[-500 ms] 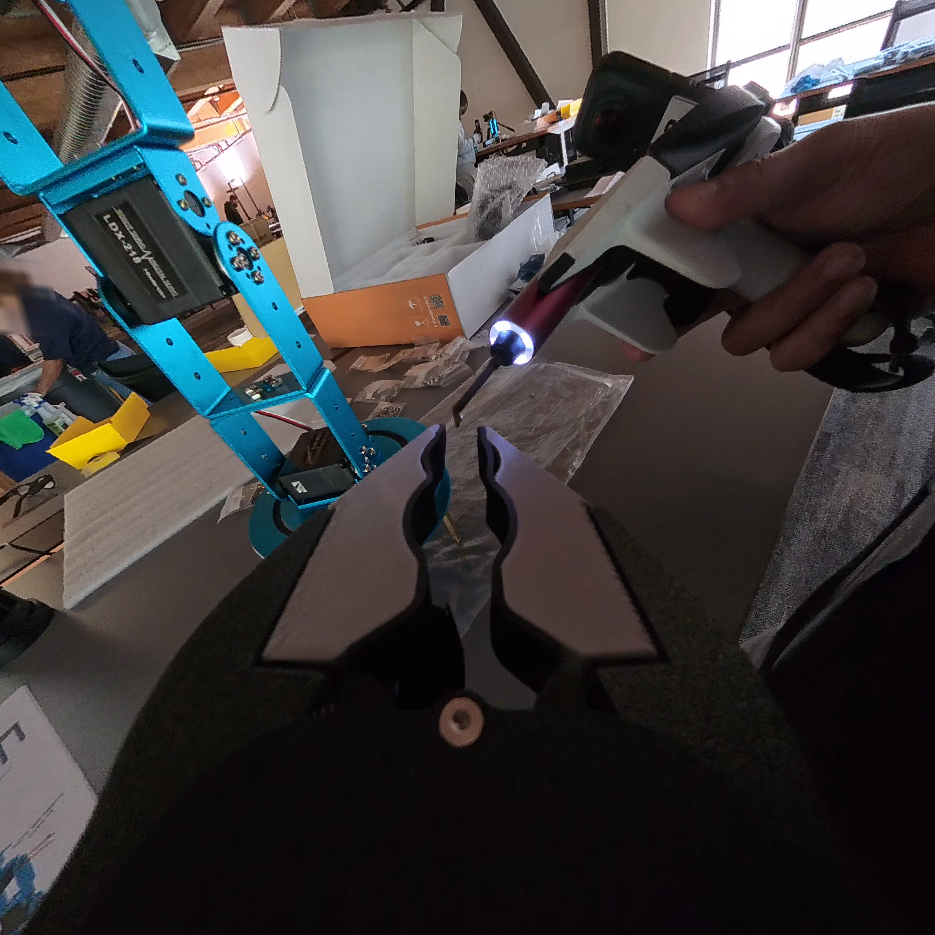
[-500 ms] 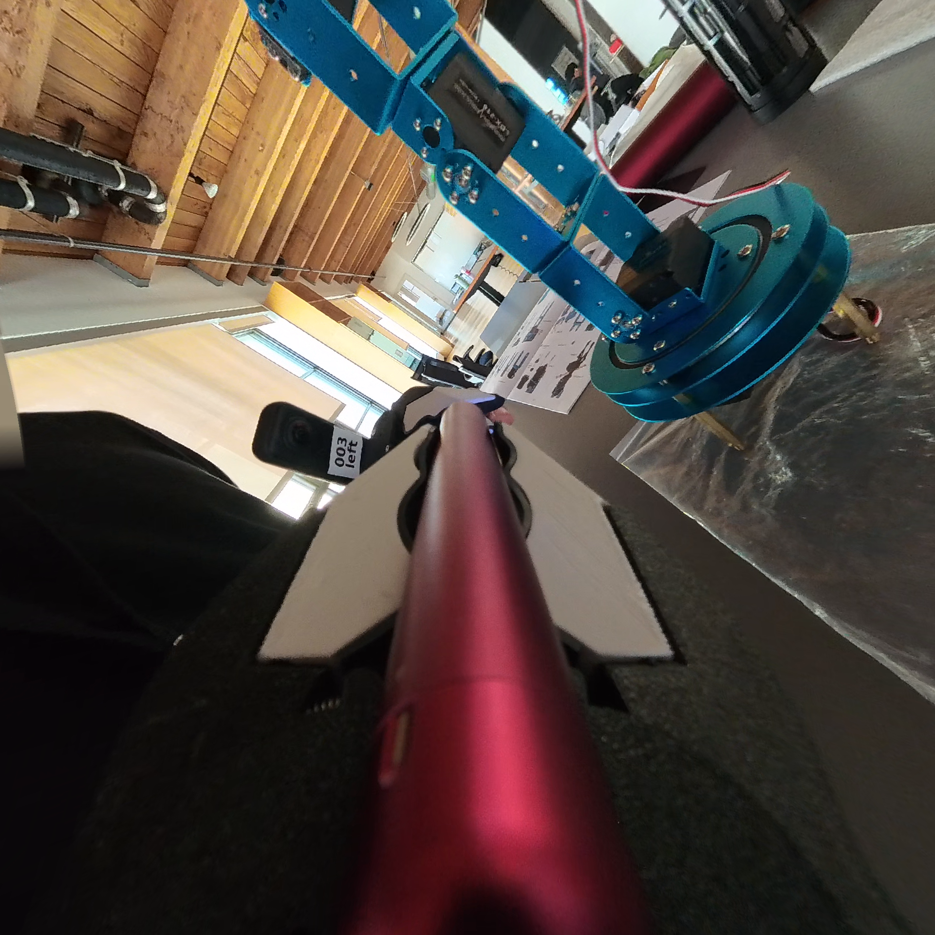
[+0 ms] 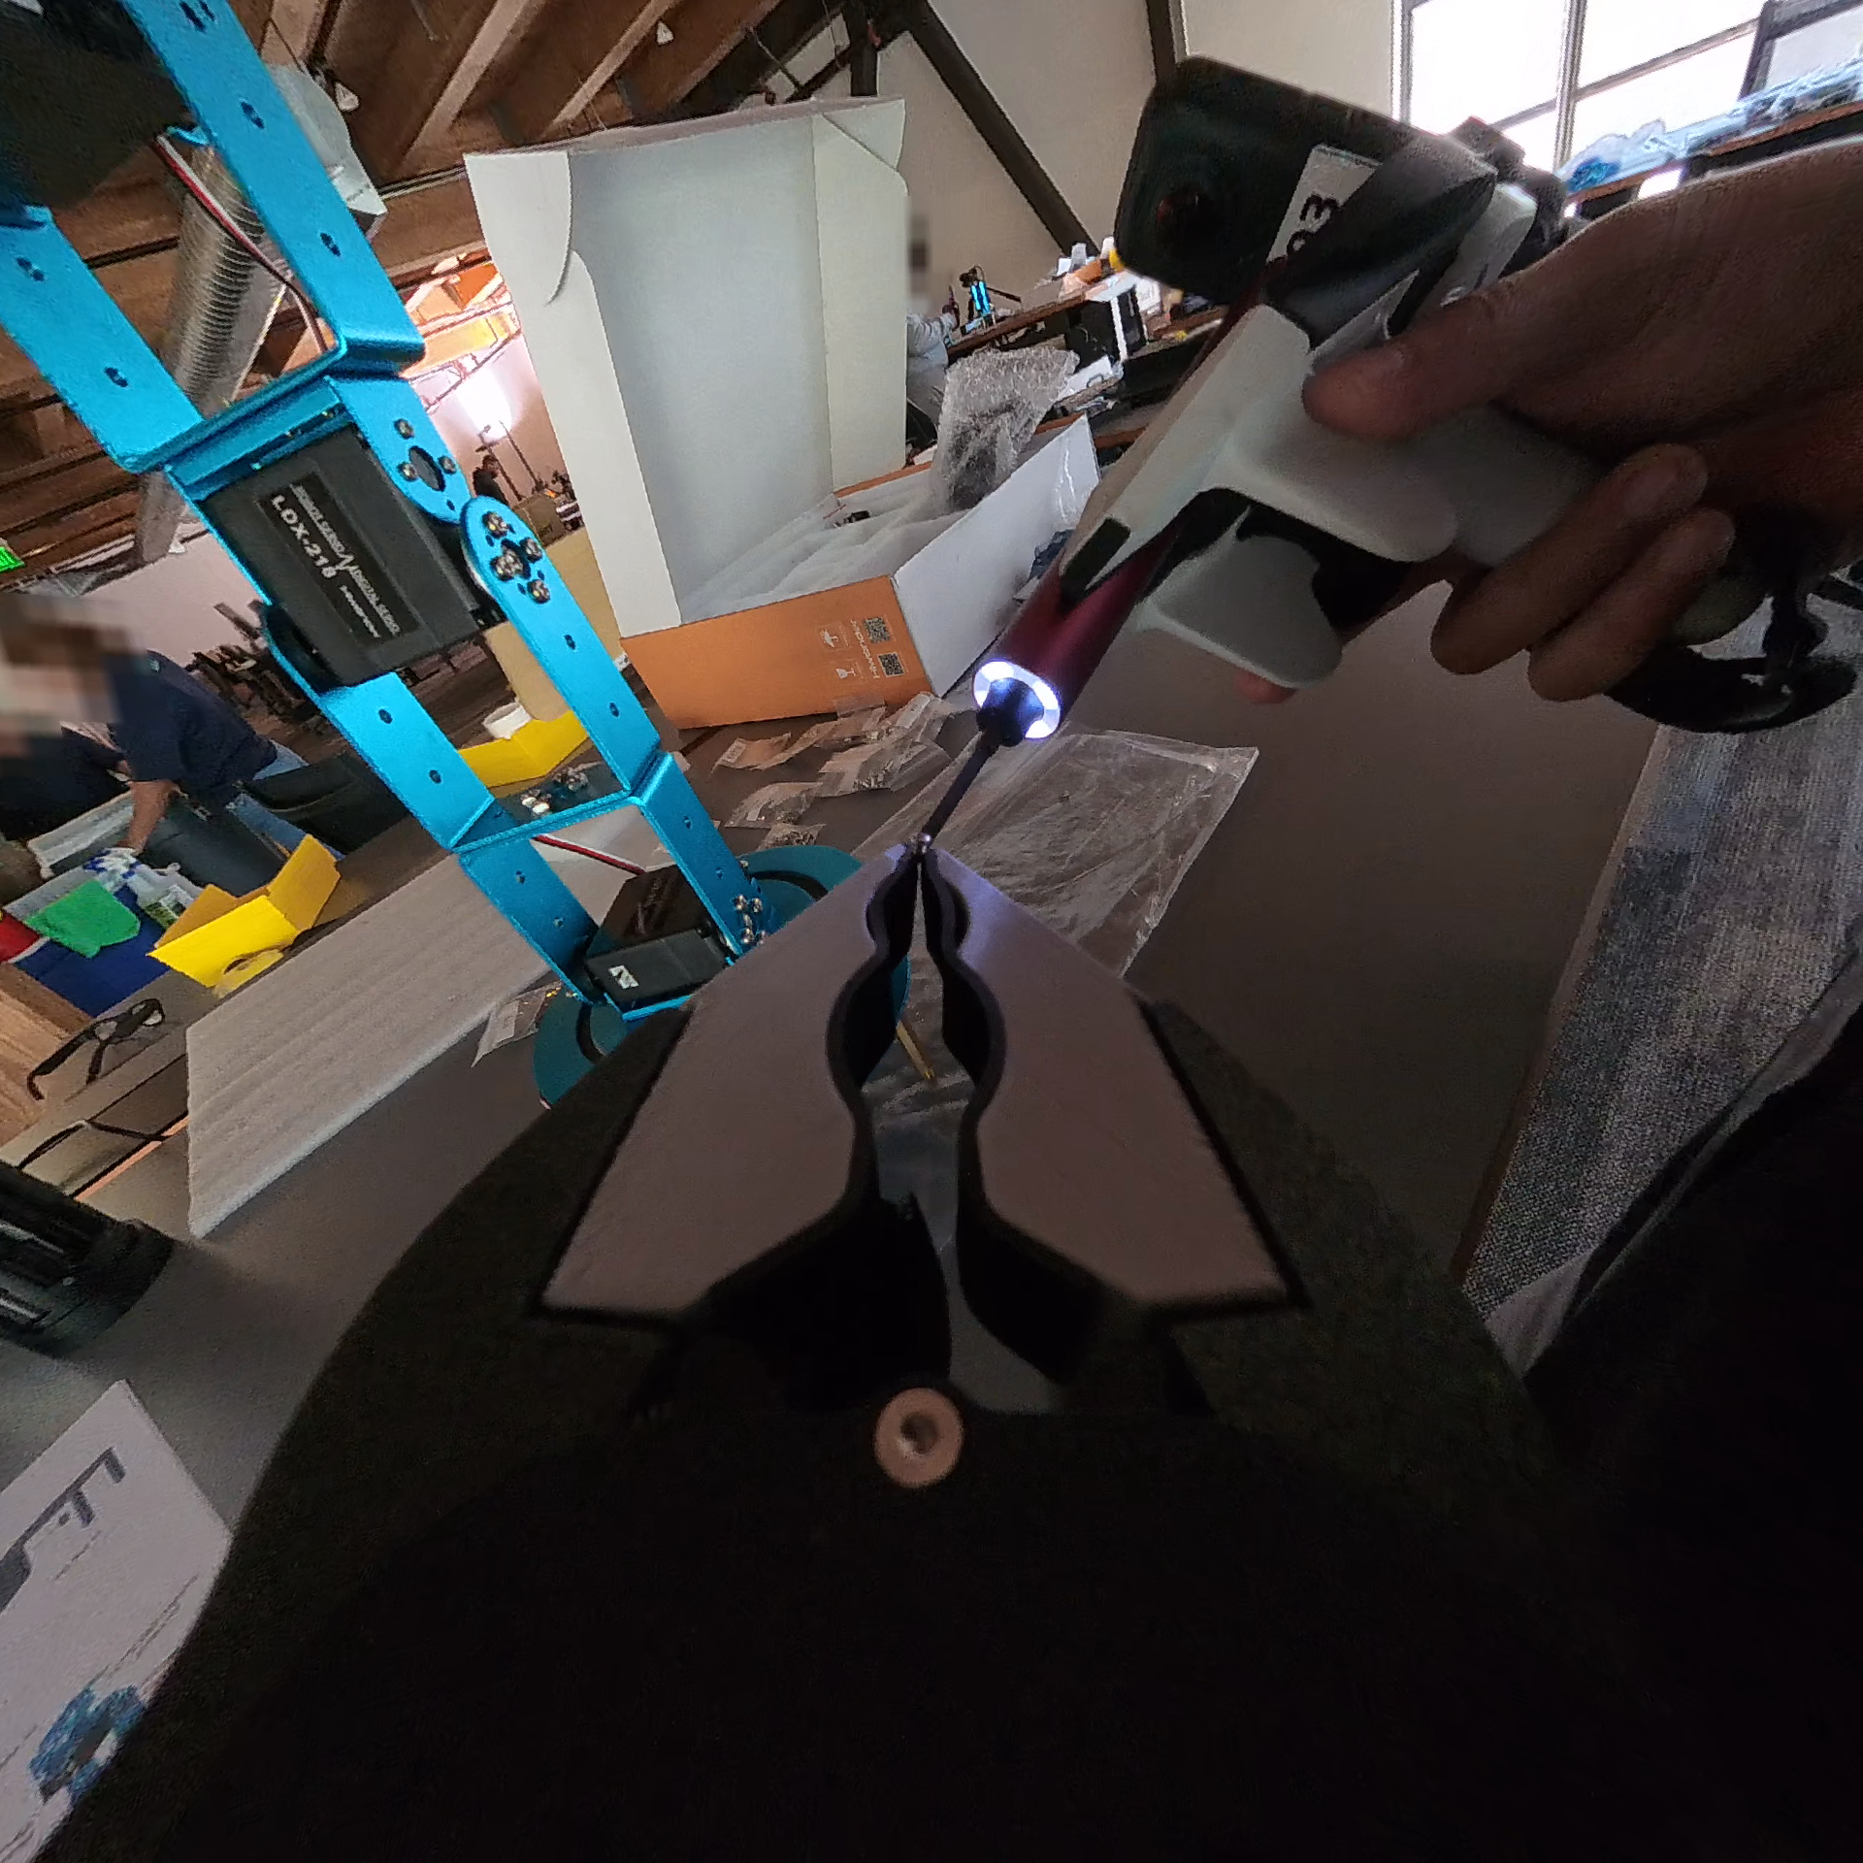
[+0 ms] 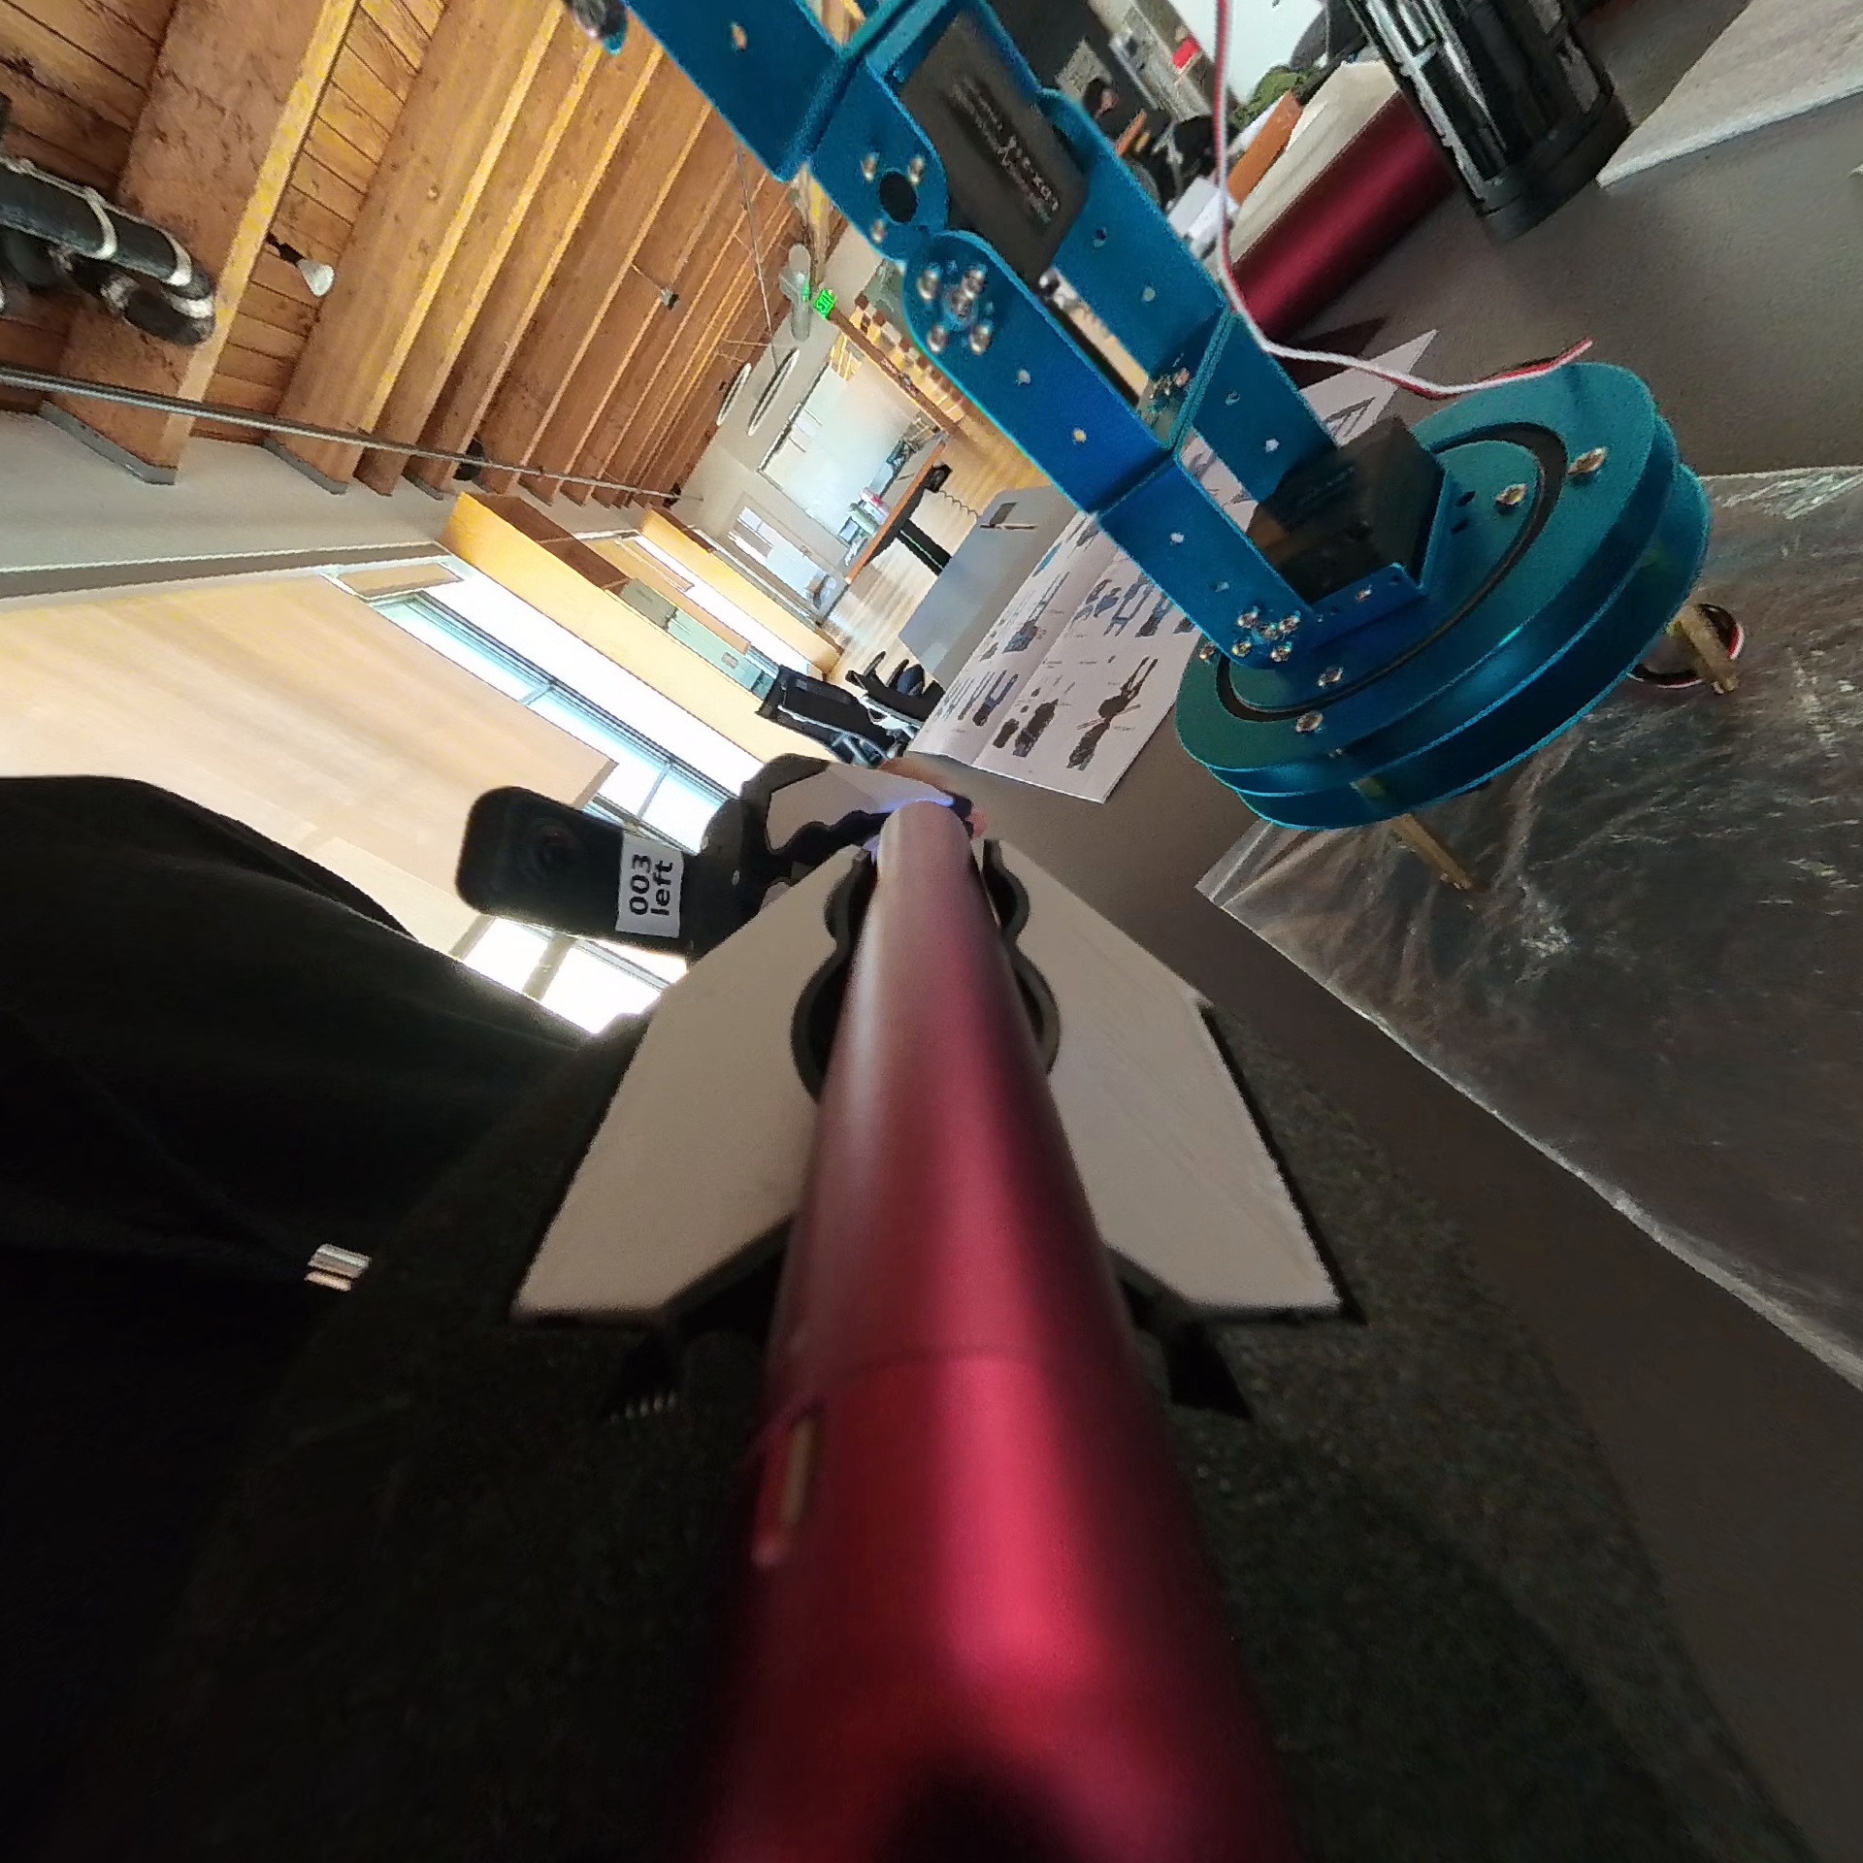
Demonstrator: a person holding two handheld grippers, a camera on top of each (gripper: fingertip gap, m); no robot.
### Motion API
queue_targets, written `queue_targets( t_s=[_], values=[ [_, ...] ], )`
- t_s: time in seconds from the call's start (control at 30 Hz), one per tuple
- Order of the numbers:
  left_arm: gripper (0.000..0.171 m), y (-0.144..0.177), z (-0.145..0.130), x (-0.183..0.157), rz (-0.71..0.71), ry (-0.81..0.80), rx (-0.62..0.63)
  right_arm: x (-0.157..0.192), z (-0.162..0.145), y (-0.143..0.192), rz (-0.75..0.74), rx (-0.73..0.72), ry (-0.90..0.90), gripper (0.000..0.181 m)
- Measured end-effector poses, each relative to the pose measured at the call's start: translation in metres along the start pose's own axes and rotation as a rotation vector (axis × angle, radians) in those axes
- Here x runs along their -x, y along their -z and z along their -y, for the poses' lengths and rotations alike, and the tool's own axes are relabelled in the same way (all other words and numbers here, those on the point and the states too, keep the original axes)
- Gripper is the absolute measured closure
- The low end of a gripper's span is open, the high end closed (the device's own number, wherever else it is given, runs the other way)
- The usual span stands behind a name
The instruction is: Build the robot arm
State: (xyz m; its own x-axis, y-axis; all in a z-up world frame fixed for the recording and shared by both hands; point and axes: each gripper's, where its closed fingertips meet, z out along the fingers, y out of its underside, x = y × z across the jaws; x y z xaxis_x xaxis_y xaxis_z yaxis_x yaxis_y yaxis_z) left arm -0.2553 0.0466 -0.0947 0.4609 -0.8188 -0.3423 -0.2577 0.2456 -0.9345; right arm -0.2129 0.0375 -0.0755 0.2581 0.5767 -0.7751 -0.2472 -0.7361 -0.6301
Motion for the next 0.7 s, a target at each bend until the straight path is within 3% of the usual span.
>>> queue_targets(
  t_s=[0.7],
  values=[
    [0.171,0.0054,-0.0076,-0.0004,-0.014,-0.015,0.032,0.0048,-0.0027,-0.0060,-0.053,0.036,0.090,0.159]
  ],
)
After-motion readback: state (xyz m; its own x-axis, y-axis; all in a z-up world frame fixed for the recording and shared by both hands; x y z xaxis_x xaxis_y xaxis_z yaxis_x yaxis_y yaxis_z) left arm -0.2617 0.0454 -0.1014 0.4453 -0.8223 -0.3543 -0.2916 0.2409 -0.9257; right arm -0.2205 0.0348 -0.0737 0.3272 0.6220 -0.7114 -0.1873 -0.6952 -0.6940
